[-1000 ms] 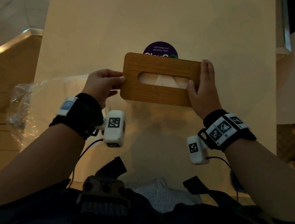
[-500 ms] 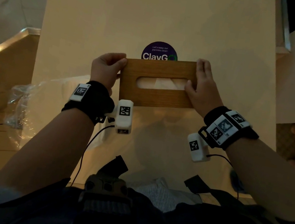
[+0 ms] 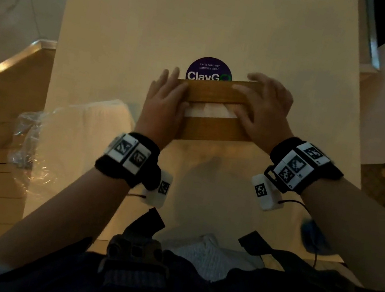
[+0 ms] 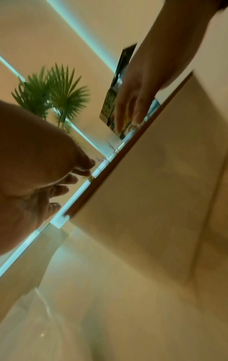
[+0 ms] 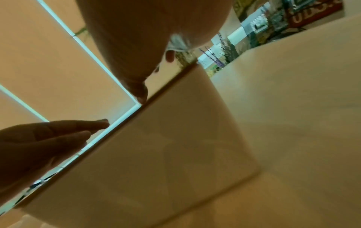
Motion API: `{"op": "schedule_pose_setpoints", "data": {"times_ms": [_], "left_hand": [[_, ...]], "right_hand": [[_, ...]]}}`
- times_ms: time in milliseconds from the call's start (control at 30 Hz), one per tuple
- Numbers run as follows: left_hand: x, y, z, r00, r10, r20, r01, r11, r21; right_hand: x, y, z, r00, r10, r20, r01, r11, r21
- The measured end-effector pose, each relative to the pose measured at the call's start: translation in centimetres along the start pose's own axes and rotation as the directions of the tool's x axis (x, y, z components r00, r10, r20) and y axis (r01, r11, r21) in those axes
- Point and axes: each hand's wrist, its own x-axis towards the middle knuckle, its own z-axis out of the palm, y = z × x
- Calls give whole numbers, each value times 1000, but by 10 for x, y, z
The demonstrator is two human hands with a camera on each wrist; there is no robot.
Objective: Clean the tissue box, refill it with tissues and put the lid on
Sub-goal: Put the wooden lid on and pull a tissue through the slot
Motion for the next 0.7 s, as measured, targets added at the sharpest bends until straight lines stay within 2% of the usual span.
{"op": "schedule_pose_setpoints", "data": {"times_ms": [67, 133, 233, 300, 400, 500, 700], "left_hand": [[-22, 11, 8, 997, 46, 55, -48, 998, 46], [-37, 13, 16, 995, 30, 90, -35, 998, 55], [-41, 6, 19, 998, 50, 48, -50, 999, -5], [-41, 4, 19, 998, 48, 42, -46, 998, -34], [-43, 7, 20, 998, 16, 67, -11, 998, -68], [-42, 10, 19, 996, -8, 83, 16, 996, -84], [-42, 9, 16, 997, -20, 81, 35, 982, -184]], "right_hand": [[10, -8, -10, 985, -162, 56, 163, 986, -13], [24, -19, -21, 934, -261, 243, 268, 963, 4], [44, -33, -28, 821, -258, 509, 344, 935, -82], [52, -41, -29, 772, -240, 588, 391, 909, -142], [60, -47, -29, 735, -227, 639, 428, 886, -178], [61, -50, -30, 744, -224, 629, 425, 886, -187], [52, -43, -30, 842, -215, 494, 240, 971, 15]]}}
